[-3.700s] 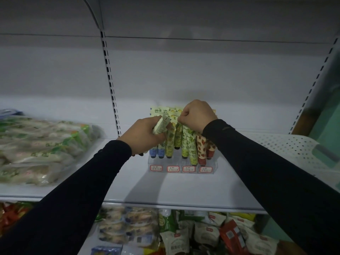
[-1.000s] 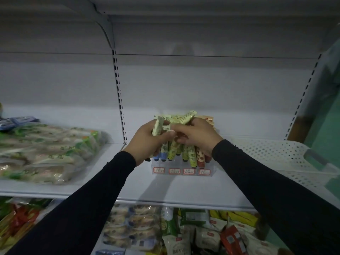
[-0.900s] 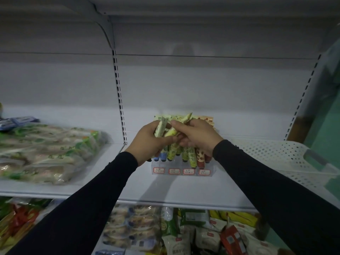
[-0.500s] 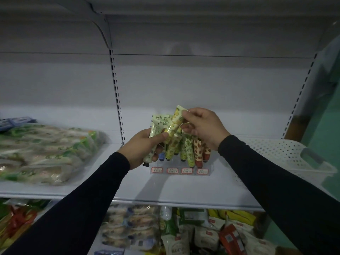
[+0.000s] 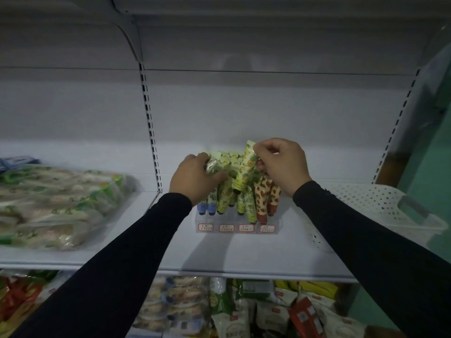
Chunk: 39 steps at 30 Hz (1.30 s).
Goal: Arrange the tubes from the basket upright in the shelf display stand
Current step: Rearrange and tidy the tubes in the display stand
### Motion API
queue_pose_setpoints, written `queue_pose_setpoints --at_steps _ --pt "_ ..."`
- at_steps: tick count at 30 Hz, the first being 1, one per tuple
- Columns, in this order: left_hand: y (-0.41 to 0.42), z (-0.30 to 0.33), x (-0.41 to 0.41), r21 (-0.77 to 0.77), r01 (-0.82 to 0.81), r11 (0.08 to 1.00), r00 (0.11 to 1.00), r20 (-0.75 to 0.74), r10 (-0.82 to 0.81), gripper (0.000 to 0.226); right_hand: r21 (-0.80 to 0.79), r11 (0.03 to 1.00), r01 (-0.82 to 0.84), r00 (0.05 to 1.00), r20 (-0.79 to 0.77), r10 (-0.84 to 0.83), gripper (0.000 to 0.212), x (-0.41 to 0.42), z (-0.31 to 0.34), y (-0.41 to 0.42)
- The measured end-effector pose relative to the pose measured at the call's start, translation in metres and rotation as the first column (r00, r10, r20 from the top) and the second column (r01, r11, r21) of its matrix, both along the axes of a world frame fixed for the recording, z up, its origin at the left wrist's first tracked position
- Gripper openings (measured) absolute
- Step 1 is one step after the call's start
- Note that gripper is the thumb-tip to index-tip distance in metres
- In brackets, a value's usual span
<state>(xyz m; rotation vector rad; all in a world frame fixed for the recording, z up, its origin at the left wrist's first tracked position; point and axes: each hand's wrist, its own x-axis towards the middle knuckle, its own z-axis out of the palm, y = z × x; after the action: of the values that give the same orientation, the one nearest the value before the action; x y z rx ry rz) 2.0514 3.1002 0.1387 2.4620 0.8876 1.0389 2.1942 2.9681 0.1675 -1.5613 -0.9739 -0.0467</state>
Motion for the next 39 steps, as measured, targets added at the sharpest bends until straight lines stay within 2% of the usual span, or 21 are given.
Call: queue_pose_setpoints --at_steps 4,6,11,16,21,28,36,39 --pt "0.002 0.002 0.014 -0.066 -0.111 0.992 0.992 -0.071 0.106 0.073 -0.024 1.0 0.013 0.998 0.06 -0.011 0.016 0.002 -0.002 0.003" --pt "0.002 0.001 0.018 -0.061 -0.14 0.988 0.985 -0.115 0.132 0.08 -0.028 1.0 0.011 0.997 0.078 -0.009 0.016 0.003 -0.003 0.004" --pt "0.005 -0.002 0.02 -0.104 -0.189 0.976 0.979 -0.093 0.18 0.069 -0.042 0.999 0.02 0.99 0.143 -0.014 0.018 0.004 -0.006 0.006" --pt "0.011 -0.002 0.018 -0.201 -0.171 0.965 0.984 -0.093 0.155 0.057 -0.077 0.997 0.027 0.971 0.239 -0.008 0.018 0.002 -0.009 0.01" --pt "0.014 -0.007 0.02 -0.225 -0.14 0.964 0.99 -0.062 0.129 0.045 -0.18 0.979 0.096 0.888 0.46 -0.003 0.021 -0.002 -0.019 0.02" --pt "0.017 -0.01 0.022 -0.215 -0.128 0.968 0.992 -0.042 0.122 0.041 -0.262 0.948 0.18 0.82 0.572 0.003 0.034 0.002 -0.039 0.036" --pt "0.02 -0.012 0.023 -0.216 -0.117 0.969 0.993 -0.034 0.112 0.04 -0.277 0.925 0.261 0.782 0.622 -0.034 0.028 0.006 -0.054 0.044" --pt "0.023 -0.014 0.023 -0.212 -0.111 0.971 0.994 -0.026 0.108 0.042 -0.402 0.879 0.257 0.808 0.588 0.033 0.033 0.007 -0.041 0.044"
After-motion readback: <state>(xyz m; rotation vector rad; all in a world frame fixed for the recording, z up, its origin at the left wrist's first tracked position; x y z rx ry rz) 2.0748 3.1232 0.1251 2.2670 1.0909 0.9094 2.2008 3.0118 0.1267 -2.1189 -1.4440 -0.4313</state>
